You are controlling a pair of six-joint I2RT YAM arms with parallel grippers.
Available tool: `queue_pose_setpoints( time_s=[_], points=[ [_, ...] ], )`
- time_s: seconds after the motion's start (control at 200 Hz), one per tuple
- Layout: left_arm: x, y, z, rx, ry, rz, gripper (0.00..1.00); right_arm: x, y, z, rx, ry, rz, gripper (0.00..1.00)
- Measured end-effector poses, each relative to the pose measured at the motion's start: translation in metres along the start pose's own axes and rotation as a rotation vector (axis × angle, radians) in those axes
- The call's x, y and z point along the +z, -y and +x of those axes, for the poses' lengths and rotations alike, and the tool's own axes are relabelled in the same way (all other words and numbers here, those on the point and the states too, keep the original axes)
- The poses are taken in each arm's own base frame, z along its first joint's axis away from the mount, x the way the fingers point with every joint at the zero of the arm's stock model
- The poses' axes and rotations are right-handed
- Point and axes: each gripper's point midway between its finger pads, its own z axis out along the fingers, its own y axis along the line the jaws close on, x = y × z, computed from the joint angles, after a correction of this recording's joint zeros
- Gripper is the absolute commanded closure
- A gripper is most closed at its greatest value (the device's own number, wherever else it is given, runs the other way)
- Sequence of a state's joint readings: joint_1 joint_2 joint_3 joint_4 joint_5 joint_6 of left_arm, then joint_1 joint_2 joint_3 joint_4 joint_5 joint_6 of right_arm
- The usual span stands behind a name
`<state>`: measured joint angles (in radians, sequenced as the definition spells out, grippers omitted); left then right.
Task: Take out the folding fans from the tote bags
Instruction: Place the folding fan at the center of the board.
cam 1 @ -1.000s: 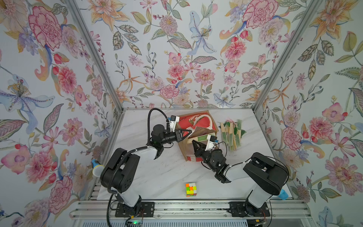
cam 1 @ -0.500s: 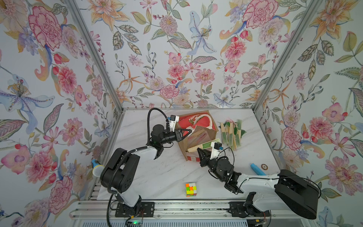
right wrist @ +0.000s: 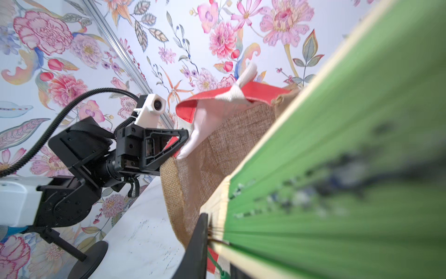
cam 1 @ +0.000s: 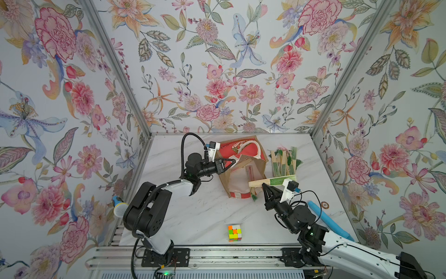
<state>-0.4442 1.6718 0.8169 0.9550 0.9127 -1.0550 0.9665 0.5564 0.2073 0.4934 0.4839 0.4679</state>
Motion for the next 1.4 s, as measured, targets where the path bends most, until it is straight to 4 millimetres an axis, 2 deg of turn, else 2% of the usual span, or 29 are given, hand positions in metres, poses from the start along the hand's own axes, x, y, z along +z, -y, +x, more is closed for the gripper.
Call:
queue_pose_setpoints(
  time_s=[0.13, 0.38, 0.615, 0.751, 0.881, 0.991, 1.126, 1.226, 1.396],
  points=[
    [0.000, 0.000, 0.000, 0.000, 0.001, 0.001, 1.00, -0.015, 0.014, -0.023, 0.001, 0.061, 0.032, 0.95],
    [0.000, 0.000, 0.000, -0.003, 0.003, 0.004, 1.00, -0.032, 0.040, -0.046, -0.046, 0.110, 0.133, 0.94],
    [0.000, 0.000, 0.000, -0.003, 0.003, 0.004, 1.00, -0.048, 0.065, -0.101, -0.086, 0.186, 0.329, 0.95],
    [0.000, 0.000, 0.000, -0.003, 0.003, 0.004, 1.00, -0.047, 0.078, -0.126, -0.136, 0.173, 0.442, 0.94],
    [0.000, 0.000, 0.000, -0.003, 0.003, 0.004, 1.00, -0.030, 0.093, -0.137, -0.170, 0.092, 0.523, 0.94],
    [0.000, 0.000, 0.000, -0.003, 0.003, 0.004, 1.00, -0.008, 0.121, -0.135, -0.145, -0.015, 0.568, 0.95],
    [0.000, 0.000, 0.000, -0.004, 0.002, 0.003, 1.00, 0.019, 0.174, -0.126, -0.005, -0.150, 0.600, 0.94],
    [0.000, 0.000, 0.000, -0.005, 0.002, 0.002, 1.00, 0.037, 0.211, -0.098, 0.124, -0.265, 0.592, 0.94],
    [0.000, 0.000, 0.000, -0.004, 0.003, 0.003, 1.00, 0.067, 0.245, -0.047, 0.296, -0.409, 0.539, 0.94]
  ],
)
